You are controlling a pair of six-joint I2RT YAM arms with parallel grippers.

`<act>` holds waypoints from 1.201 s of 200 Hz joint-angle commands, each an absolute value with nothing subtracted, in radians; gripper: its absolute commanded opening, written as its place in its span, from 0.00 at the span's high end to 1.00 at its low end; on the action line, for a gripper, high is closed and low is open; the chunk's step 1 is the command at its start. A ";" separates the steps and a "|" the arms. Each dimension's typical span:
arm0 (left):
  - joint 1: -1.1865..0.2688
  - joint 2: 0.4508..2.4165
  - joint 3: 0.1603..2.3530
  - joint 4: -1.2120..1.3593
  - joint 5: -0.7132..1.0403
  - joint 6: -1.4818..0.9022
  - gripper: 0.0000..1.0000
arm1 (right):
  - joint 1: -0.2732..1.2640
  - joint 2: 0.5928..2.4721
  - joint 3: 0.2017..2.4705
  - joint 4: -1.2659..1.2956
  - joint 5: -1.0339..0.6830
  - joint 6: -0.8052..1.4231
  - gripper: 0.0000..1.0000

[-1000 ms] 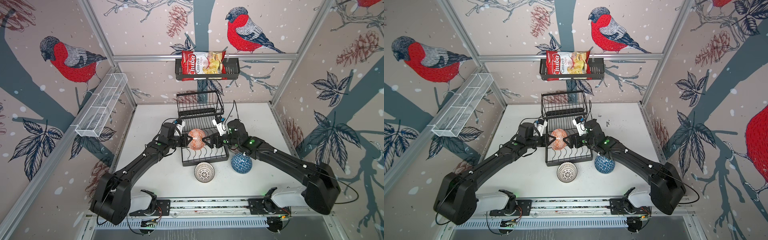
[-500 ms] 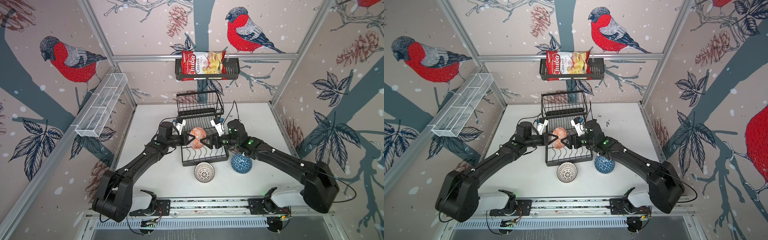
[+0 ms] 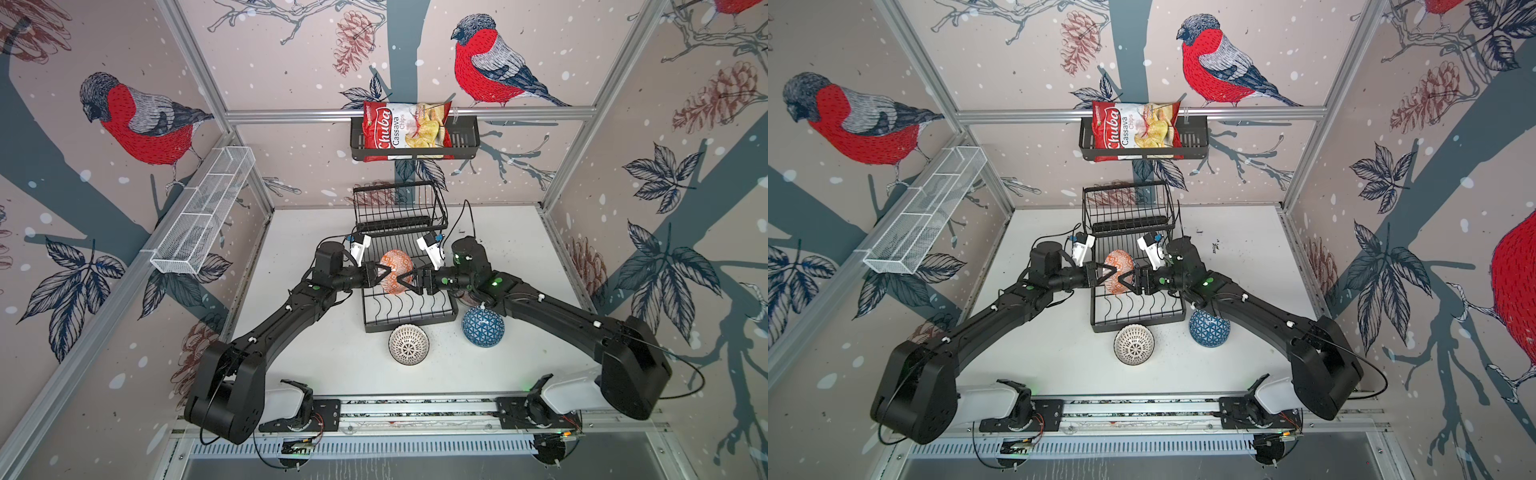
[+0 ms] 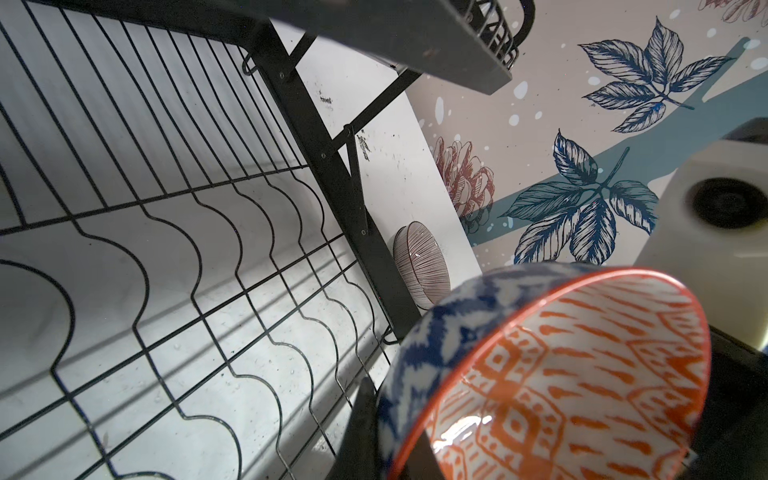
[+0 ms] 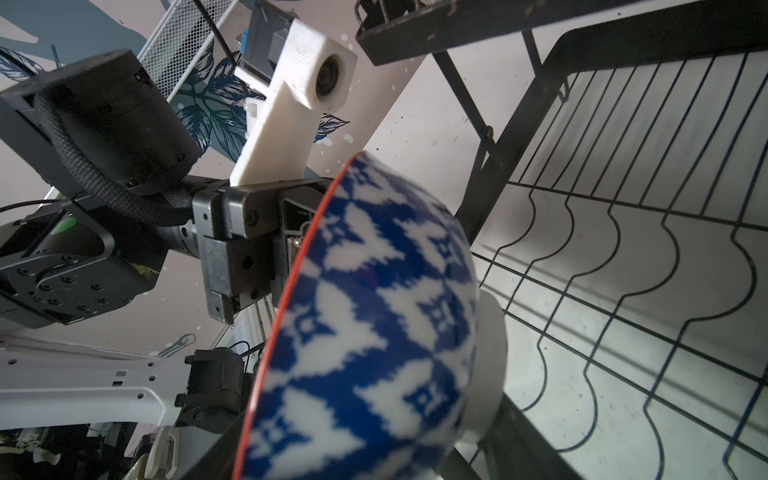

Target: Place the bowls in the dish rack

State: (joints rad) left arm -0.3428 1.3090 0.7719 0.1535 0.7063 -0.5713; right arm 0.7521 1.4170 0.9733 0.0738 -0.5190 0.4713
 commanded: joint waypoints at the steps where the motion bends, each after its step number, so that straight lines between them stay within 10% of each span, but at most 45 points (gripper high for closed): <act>1: -0.341 1.309 0.771 0.259 0.779 -0.598 1.00 | 0.754 1.424 0.982 0.096 -0.537 0.462 0.35; 54: -0.339 1.309 0.769 0.263 0.782 -0.598 1.00 | 0.753 1.434 0.990 0.090 -0.535 0.456 0.47; 76: -0.339 1.309 0.769 0.265 0.787 -0.598 1.00 | 0.755 1.433 0.991 0.078 -0.509 0.447 0.31; 136: -0.339 1.308 0.765 0.284 0.805 -0.607 1.00 | 0.755 1.453 1.008 0.081 -0.503 0.438 0.26; 240: -0.339 1.318 0.758 0.274 0.793 -0.603 1.00 | 0.754 1.442 1.000 0.077 -0.492 0.438 0.53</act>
